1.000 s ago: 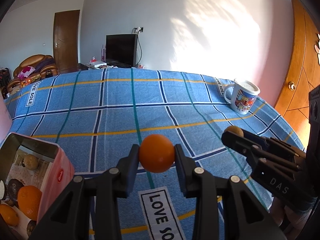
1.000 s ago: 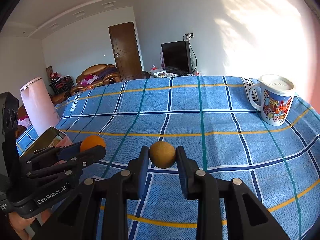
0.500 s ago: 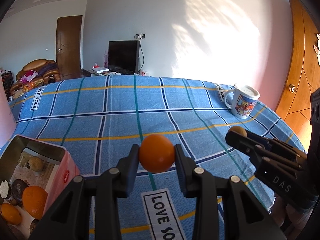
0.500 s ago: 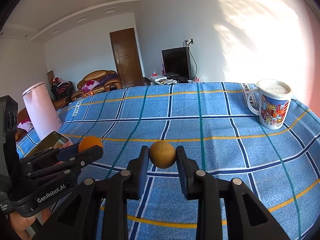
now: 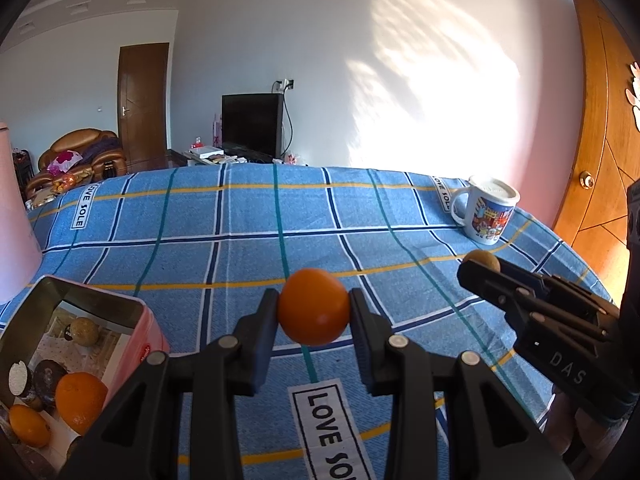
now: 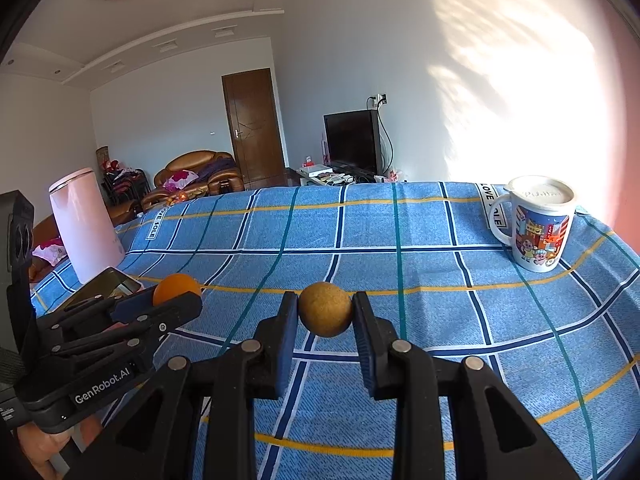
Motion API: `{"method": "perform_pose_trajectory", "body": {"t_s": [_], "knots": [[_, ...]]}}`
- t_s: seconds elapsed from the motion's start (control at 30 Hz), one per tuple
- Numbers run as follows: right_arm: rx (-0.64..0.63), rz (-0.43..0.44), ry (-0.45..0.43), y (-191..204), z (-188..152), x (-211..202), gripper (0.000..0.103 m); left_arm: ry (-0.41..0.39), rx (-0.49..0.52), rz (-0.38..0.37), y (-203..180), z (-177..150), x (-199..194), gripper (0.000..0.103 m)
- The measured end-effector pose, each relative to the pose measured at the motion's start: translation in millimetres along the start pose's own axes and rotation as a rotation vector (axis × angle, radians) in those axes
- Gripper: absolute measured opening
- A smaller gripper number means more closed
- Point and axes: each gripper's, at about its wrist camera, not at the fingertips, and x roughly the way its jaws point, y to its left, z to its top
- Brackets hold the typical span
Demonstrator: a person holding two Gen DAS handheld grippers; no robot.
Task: Organize fruits
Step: 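Lift the tan fruit and small orange and carry them toward the tin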
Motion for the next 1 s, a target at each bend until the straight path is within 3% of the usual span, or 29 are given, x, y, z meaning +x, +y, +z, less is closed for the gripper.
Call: {"method": "perform_pose_trajectory", "body": {"t_s": [1.0], "knots": [[-0.038, -0.015, -0.099, 6, -2, -18, 0.029, -0.128, 0.054, 0.065, -11, -3, -24, 0.037]]}}
